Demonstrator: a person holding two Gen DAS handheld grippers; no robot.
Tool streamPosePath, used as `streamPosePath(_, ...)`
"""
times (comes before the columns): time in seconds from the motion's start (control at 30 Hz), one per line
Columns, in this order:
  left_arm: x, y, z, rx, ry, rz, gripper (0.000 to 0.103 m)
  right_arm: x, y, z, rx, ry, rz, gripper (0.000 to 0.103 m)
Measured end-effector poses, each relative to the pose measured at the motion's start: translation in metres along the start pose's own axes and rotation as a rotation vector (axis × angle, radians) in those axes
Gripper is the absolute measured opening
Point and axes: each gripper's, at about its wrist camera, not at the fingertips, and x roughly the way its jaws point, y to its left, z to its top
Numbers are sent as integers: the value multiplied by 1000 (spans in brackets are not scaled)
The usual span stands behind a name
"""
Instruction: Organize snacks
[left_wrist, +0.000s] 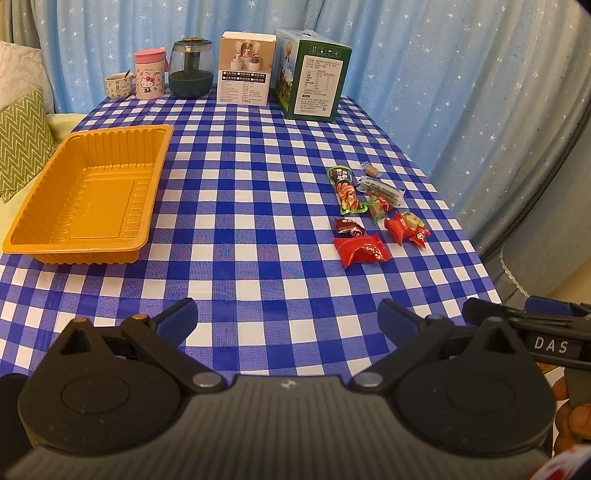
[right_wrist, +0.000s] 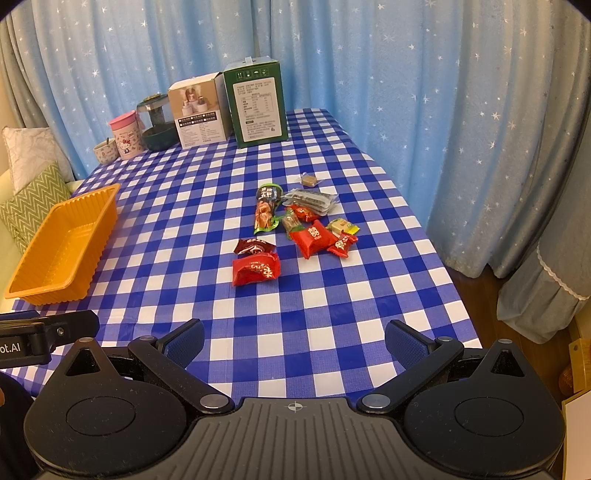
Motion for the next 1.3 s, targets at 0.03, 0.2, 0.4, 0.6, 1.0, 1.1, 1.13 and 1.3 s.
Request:
streamPosePath(0.03, 0, -1, 0, 1, -1, -2, 103, 0, 0, 0, 1, 0, 1, 103)
streamPosePath(0.2, 2, -4, 0, 1, 0, -6, 103, 0, -1, 0, 8, -2, -2, 103)
streamPosePath(0.4, 9, -5, 0, 2, 6, -19, 103, 0, -15, 2, 45, -32, -8, 103)
streamPosePath(0.6, 31, -13, 7, 57, 4, -32, 102, 8, -24, 6, 76, -67, -19, 103)
streamPosePath(1.0, 103, -35, 30, 165, 26, -189, 93, 50, -52, 14, 128, -58, -62, 91)
streamPosePath(1.1, 124, -50, 33, 278, 23, -215, 86, 61, -58, 17, 146, -56, -75, 91)
streamPosePath(1.13, 132, -54, 34, 314, 23, -230, 82, 65, -61, 17, 153, -54, -77, 91)
streamPosePath(1.3, 161, -71, 37, 472, -3, -264, 68, 80, -69, 22, 183, -34, -98, 91)
